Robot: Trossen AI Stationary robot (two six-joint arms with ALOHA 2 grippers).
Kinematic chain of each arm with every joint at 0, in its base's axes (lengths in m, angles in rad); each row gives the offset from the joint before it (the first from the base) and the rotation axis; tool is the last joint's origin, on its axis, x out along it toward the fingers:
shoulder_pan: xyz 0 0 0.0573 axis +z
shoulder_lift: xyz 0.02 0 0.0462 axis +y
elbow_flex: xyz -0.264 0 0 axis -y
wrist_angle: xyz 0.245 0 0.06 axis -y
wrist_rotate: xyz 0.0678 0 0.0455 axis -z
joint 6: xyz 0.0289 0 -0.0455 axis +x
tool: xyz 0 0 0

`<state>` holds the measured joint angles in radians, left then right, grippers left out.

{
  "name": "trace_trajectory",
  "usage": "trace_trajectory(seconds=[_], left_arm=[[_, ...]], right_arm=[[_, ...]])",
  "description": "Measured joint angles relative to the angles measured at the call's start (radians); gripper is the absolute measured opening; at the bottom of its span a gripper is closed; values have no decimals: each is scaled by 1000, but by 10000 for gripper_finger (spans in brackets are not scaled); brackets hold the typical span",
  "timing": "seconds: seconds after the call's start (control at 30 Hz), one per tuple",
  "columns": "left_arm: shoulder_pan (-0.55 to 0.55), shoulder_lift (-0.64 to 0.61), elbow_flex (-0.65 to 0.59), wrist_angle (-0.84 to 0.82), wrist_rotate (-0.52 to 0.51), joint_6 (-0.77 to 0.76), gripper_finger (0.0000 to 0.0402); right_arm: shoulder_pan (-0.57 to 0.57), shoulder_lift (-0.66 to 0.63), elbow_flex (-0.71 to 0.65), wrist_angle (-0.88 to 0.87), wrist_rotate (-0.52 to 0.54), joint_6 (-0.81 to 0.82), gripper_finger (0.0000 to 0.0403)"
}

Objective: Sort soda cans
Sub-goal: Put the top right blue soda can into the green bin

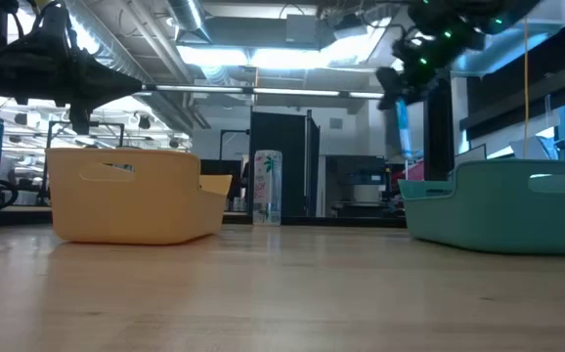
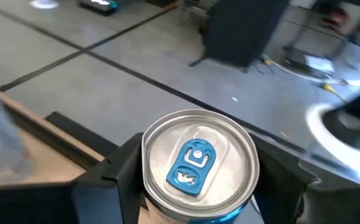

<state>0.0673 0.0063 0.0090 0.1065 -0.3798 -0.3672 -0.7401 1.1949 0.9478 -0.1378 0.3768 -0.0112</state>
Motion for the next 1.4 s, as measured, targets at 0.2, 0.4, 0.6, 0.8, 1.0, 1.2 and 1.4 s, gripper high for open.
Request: trace_trajectory(seconds=[0.2,0.4,0.6,0.8,1.0,1.2,1.4], left_arm=[[0,0,0,0,-6,0,11],[0,0,0,-1,-7,0,11],[0,0,0,-8,-8,9,11],[0,0,0,-17,-8,4,11],[0,0,0,-17,-25,28,11],[0,0,0,-17,-28,27,11],[0,0,0,-17,-32,31,11]], right_arm=[[-2,-40,-96,36,70,57,224],[0,-43,-116,23,101,61,225],[75,-113,-116,-35,63,88,225],[262,-244,-116,-269,1,236,225],[510,-299,-116,-381,-2,355,225],[725,-302,-164,-342,141,437,225],[873,-305,-322,-175,244,522,225]])
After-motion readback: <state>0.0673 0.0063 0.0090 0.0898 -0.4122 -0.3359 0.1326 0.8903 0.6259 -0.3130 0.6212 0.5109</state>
